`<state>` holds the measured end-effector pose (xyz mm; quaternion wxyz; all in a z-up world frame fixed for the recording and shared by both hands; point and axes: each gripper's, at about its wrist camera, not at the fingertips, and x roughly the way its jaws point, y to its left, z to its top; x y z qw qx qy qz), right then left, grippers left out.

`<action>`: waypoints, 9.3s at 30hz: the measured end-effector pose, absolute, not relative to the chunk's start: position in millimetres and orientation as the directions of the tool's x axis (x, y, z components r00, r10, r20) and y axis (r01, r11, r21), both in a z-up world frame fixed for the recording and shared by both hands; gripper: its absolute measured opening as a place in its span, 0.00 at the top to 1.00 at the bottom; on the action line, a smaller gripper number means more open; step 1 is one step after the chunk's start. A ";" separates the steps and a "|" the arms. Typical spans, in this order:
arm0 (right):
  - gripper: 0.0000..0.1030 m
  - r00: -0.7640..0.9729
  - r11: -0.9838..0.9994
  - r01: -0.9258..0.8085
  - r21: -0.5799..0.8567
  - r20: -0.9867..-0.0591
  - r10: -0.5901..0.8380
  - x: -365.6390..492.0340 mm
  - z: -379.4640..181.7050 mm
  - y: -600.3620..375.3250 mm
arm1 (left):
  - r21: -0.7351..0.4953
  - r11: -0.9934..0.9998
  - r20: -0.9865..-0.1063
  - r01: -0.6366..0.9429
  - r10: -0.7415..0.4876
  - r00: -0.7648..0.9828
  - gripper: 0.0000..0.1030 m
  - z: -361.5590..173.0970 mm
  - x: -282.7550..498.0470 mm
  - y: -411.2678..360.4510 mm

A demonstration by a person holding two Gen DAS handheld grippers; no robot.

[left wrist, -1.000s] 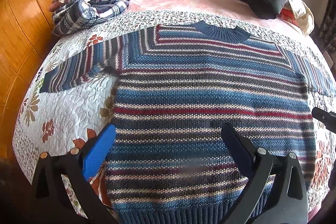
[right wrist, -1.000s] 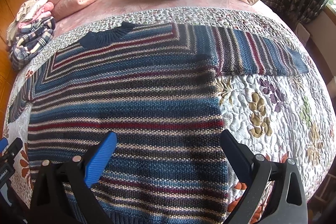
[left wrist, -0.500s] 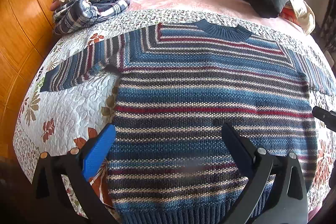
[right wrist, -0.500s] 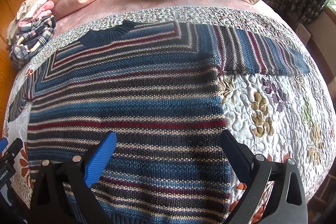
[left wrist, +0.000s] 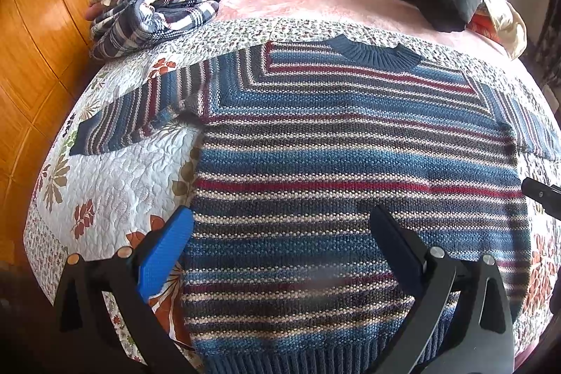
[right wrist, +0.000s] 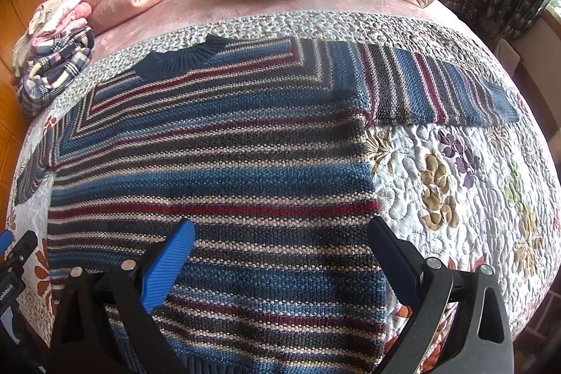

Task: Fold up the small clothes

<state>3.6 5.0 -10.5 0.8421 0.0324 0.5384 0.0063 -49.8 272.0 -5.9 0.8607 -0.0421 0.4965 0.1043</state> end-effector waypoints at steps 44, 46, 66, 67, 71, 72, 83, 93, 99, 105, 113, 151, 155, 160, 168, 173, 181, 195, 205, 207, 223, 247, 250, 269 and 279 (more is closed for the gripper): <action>0.04 0.273 0.873 0.484 0.062 -0.959 -0.083 160.2 -68.1 -389.0 | -0.064 0.994 -0.821 -0.089 -0.001 0.571 0.03 -8.3 81.4 163.1; 0.06 0.257 0.852 0.507 0.129 -0.966 -0.006 165.8 -82.4 -410.5 | -0.070 0.994 -0.822 -0.087 -0.008 0.569 0.03 -11.9 90.5 154.2; 0.86 0.429 0.875 0.434 0.215 -0.903 0.010 180.4 -61.5 -406.2 | -0.031 0.995 -0.838 -0.094 0.025 0.546 0.03 -25.4 86.4 163.8; 0.86 0.440 0.884 0.416 0.215 -0.898 0.012 179.4 -55.2 -396.5 | -0.036 0.994 -0.841 -0.104 0.026 0.540 0.03 -26.7 86.0 168.3; 0.86 0.476 0.926 0.309 0.217 -0.878 0.047 177.6 -34.8 -342.0 | -0.063 0.988 -0.852 -0.138 0.019 0.523 0.03 -31.0 84.0 184.7; 0.86 0.480 0.936 0.279 0.213 -0.875 0.055 178.4 -30.8 -325.1 | -0.066 0.988 -0.854 -0.143 0.019 0.520 0.03 -32.1 83.3 187.5; 0.86 0.508 0.964 0.019 0.265 -0.833 0.219 181.3 -16.2 -162.8 | -0.069 0.983 -0.866 -0.169 0.025 0.499 0.03 -40.5 74.6 212.1; 0.86 0.460 0.973 -0.172 0.153 -0.861 0.217 178.8 -31.4 -54.8 | -0.085 0.980 -0.871 -0.178 0.014 0.492 0.03 -45.7 69.4 228.4; 0.85 0.425 0.964 -0.243 0.108 -0.882 0.205 174.7 -51.5 -18.6 | -0.091 0.980 -0.872 -0.179 0.009 0.490 0.03 -46.6 69.9 231.7; 0.72 0.355 0.931 -0.311 0.190 -0.886 0.299 162.3 -66.8 -2.5 | -0.113 0.979 -0.876 -0.171 -0.017 0.481 0.03 -47.4 73.2 227.5; 0.68 0.324 0.894 -0.331 0.303 -0.853 0.409 127.3 -53.0 -28.9 | -0.281 0.950 -0.872 -0.133 -0.195 0.450 0.03 -49.7 89.4 205.3; 0.58 0.473 0.936 -0.010 0.351 -0.823 0.314 77.8 -36.3 -189.0 | -0.522 0.848 -0.813 -0.097 -0.460 0.357 0.93 -47.0 187.9 150.0; 0.52 0.437 0.903 0.029 0.428 -0.818 0.374 99.3 -46.1 -193.3 | -0.492 0.863 -0.814 -0.116 -0.408 0.415 0.93 -31.3 176.2 191.6; 0.52 0.380 0.846 0.044 0.531 -0.793 0.477 126.4 -61.0 -175.9 | -0.463 0.871 -0.818 -0.165 -0.348 0.458 0.93 -21.1 169.8 242.1; 0.64 0.296 0.898 0.024 0.440 -0.861 0.414 149.8 -82.9 -127.8 | -0.425 0.878 -0.844 -0.219 -0.297 0.446 0.93 -44.7 167.4 278.1; 0.64 0.293 0.913 0.028 0.407 -0.877 0.382 149.4 -93.1 -122.9 | -0.389 0.880 -0.883 -0.273 -0.271 0.384 0.93 -86.3 167.0 285.3; 0.62 0.268 0.934 -0.001 0.358 -0.900 0.345 155.6 -90.8 -116.9 | -0.417 0.852 -0.878 -0.316 -0.288 0.381 0.77 -98.1 150.5 308.5; 0.59 0.305 0.931 -0.181 0.317 -0.882 0.360 155.6 -54.4 -31.6 | -0.329 0.932 -0.881 -0.156 -0.243 0.406 0.55 -72.5 158.9 237.9; 0.55 0.287 0.950 -0.182 0.255 -0.910 0.299 156.6 -92.8 -24.2 | -0.331 0.931 -0.889 -0.155 -0.252 0.383 0.56 -105.3 164.1 240.8; 0.55 0.284 0.950 -0.180 0.253 -0.912 0.297 158.1 -93.3 -21.6 | -0.340 0.928 -0.886 -0.155 -0.261 0.384 0.56 -105.9 164.3 241.0; 0.46 0.243 0.887 -0.345 0.306 -0.884 0.400 113.6 -40.6 46.3 | -0.343 0.811 -0.872 -0.474 -0.086 0.483 0.45 -55.6 27.7 453.3; 0.46 0.240 0.926 -0.322 0.196 -0.929 0.280 120.2 -64.5 62.7 | -0.538 0.328 -0.816 -0.776 0.027 0.577 0.47 -129.1 -12.9 684.6; 0.46 0.235 0.931 -0.307 0.195 -0.933 0.272 120.9 -68.4 59.1 | -0.498 0.352 -0.833 -0.793 0.060 0.550 0.47 -127.4 -4.4 684.9; 0.46 0.244 0.937 -0.266 0.226 -0.925 0.292 115.2 -68.1 30.4 | -0.431 0.529 -0.798 -0.731 0.154 0.582 0.89 -61.8 19.4 628.5; 0.41 0.273 0.934 -0.257 0.248 -0.909 0.317 112.2 -59.3 19.6 | -0.440 0.749 -0.698 -0.495 0.061 0.713 0.89 -3.6 51.9 512.2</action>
